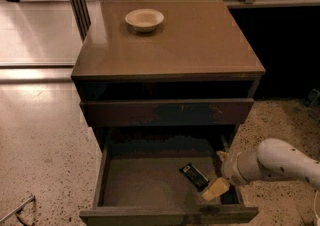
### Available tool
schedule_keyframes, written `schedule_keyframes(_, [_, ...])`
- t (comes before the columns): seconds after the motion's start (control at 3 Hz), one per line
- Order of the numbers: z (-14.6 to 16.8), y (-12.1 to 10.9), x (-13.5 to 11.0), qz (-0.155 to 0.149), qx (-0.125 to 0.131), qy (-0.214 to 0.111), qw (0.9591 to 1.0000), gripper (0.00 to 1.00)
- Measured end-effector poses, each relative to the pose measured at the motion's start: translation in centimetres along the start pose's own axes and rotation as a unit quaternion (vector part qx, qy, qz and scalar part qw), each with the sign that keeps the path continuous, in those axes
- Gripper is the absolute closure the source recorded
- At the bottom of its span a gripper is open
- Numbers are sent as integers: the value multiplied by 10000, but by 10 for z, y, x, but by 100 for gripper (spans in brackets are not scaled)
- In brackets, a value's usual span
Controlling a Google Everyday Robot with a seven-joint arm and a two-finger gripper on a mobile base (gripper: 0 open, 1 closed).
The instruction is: Pick rxbar chocolate from middle drawer and place on counter
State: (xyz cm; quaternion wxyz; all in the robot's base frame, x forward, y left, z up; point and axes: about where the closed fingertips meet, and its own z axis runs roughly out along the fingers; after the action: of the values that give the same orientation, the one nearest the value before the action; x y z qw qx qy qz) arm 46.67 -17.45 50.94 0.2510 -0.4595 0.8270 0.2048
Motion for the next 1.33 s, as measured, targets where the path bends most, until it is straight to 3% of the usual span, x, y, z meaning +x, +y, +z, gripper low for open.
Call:
schedule_keyframes(0.33, [5, 4, 4, -201, -59, -26, 9998, 0])
schedule_keyframes(0.67, [5, 4, 4, -200, -58, -26, 9998, 0])
schedule_keyframes(1.0, [14, -1, 0, -456, 226, -120, 9986, 0])
schedule_keyframes(1.33, [28, -10, -8, -877, 700, -324, 9932, 0])
